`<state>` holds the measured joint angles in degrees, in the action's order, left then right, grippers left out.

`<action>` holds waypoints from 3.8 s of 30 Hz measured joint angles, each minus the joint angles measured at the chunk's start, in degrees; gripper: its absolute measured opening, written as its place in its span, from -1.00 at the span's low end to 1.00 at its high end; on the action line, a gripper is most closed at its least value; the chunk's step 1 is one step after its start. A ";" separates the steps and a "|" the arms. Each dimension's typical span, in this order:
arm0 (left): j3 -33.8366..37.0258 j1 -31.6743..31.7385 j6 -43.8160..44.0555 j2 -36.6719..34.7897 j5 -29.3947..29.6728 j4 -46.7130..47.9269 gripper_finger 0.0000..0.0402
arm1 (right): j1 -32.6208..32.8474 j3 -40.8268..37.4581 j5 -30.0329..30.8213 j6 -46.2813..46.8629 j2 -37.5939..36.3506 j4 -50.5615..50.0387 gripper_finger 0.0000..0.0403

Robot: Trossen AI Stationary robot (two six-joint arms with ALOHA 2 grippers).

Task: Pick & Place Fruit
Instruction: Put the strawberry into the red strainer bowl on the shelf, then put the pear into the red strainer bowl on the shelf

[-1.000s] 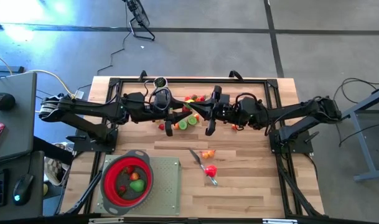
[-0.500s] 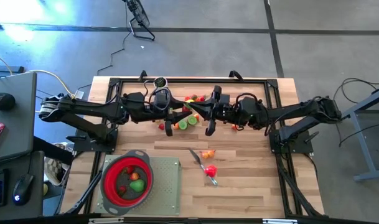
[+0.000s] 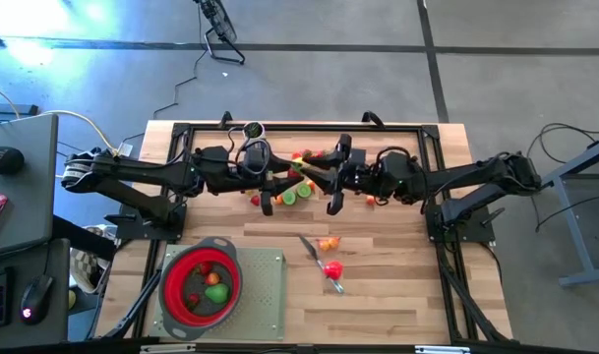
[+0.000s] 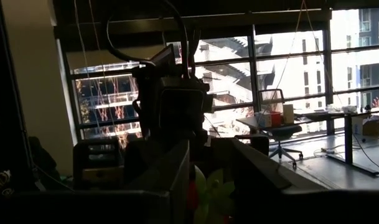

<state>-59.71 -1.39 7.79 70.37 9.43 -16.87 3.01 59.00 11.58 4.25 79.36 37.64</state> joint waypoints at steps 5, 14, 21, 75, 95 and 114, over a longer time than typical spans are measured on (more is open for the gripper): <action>-0.01 0.00 0.00 -0.21 0.01 0.85 -0.25 | 0.00 -0.02 0.54 -0.06 -2.23 -3.10 -0.09; 0.01 -0.11 0.65 -6.02 1.70 2.54 -0.25 | -0.34 0.00 7.82 -3.06 -8.92 -14.51 0.03; -0.01 -0.13 10.92 -12.01 1.57 7.31 -0.25 | -2.58 0.00 9.93 -2.50 -10.40 -22.81 0.03; -23.79 -44.17 57.12 -11.64 1.90 82.58 -0.29 | -5.08 0.00 4.78 18.26 -2.47 -31.16 0.03; -25.96 -44.04 57.07 4.34 -4.57 90.41 -0.23 | -6.93 0.00 4.68 12.91 -2.41 -31.22 0.03; -25.94 -43.95 61.29 5.73 -6.76 94.10 0.34 | -6.91 0.00 2.84 11.98 -2.45 -31.41 0.03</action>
<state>-85.65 -45.34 69.09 76.09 2.67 77.23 -3.90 59.00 14.41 16.23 76.90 6.23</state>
